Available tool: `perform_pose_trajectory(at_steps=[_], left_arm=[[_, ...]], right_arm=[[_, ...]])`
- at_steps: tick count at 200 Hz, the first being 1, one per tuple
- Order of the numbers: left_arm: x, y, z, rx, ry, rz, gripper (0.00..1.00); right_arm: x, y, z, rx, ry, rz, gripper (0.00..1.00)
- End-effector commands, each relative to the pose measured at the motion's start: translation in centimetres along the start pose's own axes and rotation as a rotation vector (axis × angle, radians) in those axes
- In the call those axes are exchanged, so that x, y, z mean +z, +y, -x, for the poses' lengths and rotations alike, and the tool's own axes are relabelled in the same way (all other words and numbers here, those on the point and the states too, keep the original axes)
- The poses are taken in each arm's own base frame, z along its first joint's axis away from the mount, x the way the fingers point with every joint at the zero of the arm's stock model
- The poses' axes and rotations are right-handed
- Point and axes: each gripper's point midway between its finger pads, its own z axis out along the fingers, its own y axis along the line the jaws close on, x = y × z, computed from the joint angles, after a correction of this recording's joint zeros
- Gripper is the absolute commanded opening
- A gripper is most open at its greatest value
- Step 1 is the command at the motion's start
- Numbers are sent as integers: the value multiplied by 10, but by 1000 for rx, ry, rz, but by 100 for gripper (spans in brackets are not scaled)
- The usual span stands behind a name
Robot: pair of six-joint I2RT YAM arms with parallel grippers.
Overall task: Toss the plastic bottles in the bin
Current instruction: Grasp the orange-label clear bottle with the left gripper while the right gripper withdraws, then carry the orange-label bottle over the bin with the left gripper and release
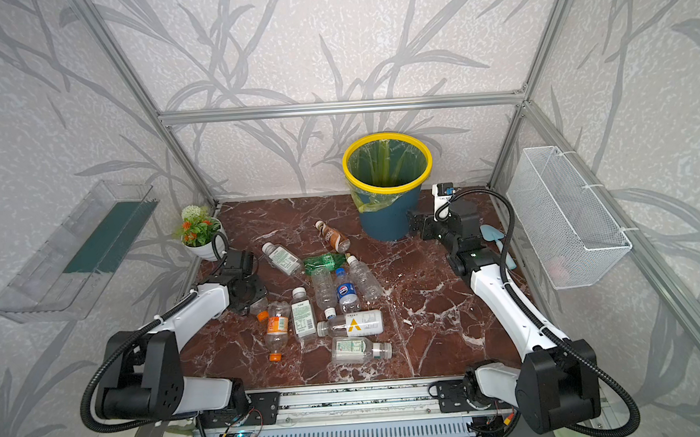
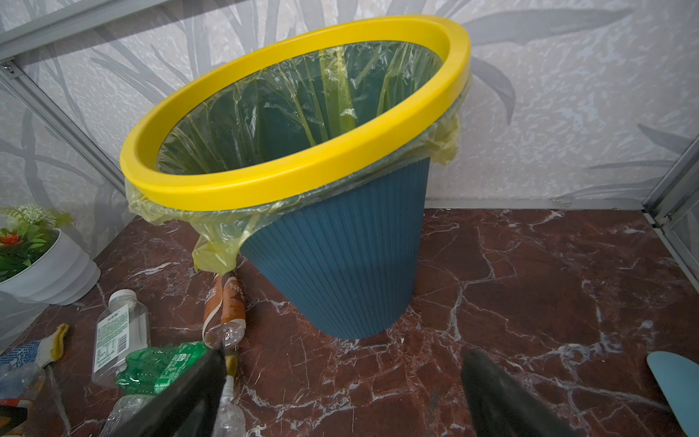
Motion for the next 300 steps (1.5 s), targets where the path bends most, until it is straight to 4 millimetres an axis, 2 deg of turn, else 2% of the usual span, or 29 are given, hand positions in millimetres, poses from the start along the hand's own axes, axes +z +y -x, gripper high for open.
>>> perform_pose_trajectory(at_steps=[1, 46, 74, 104, 121, 160, 178, 189, 214, 217, 219, 222, 225, 227, 229, 236, 237, 240, 243, 246, 251, 252, 257, 260, 264, 270, 273, 285, 300], left_arm=[[-16, 4, 18, -5, -72, 25, 57], [-37, 9, 33, -8, -148, 33, 56], [-67, 7, 49, -8, -224, -5, 56], [-116, -1, 75, -14, -379, -112, 56], [-150, -19, 87, 3, -475, -263, 56], [-244, -63, 115, 3, -700, -632, 56], [-288, -100, 138, 68, -760, -768, 56], [-332, -132, 155, 122, -818, -873, 56], [-413, -236, 183, 303, -902, -1079, 56], [-412, -251, 183, 329, -882, -1095, 56], [-423, -259, 186, 340, -891, -1121, 56], [-428, -273, 188, 359, -881, -1144, 56], [-422, -289, 188, 380, -851, -1155, 56], [-432, -296, 191, 384, -859, -1176, 56], [-428, -306, 192, 393, -842, -1180, 56], [-437, -335, 197, 414, -818, -1229, 58], [-444, -335, 197, 417, -823, -1244, 59], [-426, -355, 194, 442, -775, -1247, 61], [-438, -364, 196, 452, -786, -1280, 63], [-438, -372, 197, 457, -779, -1289, 64], [-435, -385, 200, 453, -774, -1301, 66], [-425, -391, 198, 456, -752, -1293, 66], [-433, -395, 201, 440, -785, -1327, 70], [-424, -401, 200, 432, -776, -1333, 73], [-426, -403, 203, 418, -779, -1375, 76], [-412, -409, 208, 383, -719, -1397, 80], [-405, -411, 209, 366, -686, -1396, 85], [-384, -414, 198, 418, -632, -1340, 98], [-369, -409, 188, 481, -625, -1255, 99]], right_arm=[[-3, -1, -7, 12, 19, 6, 97], [-7, 0, -7, 12, 21, 3, 97], [-10, 1, -8, 15, 28, 9, 97], [-11, 2, -15, 30, 46, 14, 96], [-11, 3, -21, 36, 63, 26, 96], [-15, 3, -26, 46, 71, 24, 95], [-17, 5, -24, 53, 59, 28, 95], [-17, 5, -24, 64, 55, 32, 95], [-12, 13, -31, 92, 63, 70, 94], [-11, 15, -32, 92, 66, 73, 94], [-11, 16, -33, 91, 68, 75, 94], [-10, 17, -35, 91, 72, 76, 94], [-9, 18, -37, 90, 75, 79, 94], [-9, 19, -38, 92, 78, 80, 94], [-8, 20, -39, 92, 80, 81, 94], [-7, 24, -43, 98, 84, 91, 94], [-7, 24, -44, 98, 85, 94, 94], [-6, 27, -46, 101, 89, 100, 94], [-5, 28, -47, 104, 90, 104, 94], [-5, 31, -50, 103, 94, 113, 94], [-4, 35, -53, 103, 101, 122, 94], [-4, 36, -54, 102, 104, 124, 94], [-3, 39, -57, 99, 114, 128, 94], [-3, 40, -59, 96, 120, 130, 94], [-3, 43, -62, 93, 126, 134, 94], [-3, 46, -65, 89, 136, 141, 94], [-4, 48, -66, 86, 140, 146, 94], [-6, 53, -69, 77, 147, 160, 95], [-9, 52, -71, 63, 149, 156, 96]])
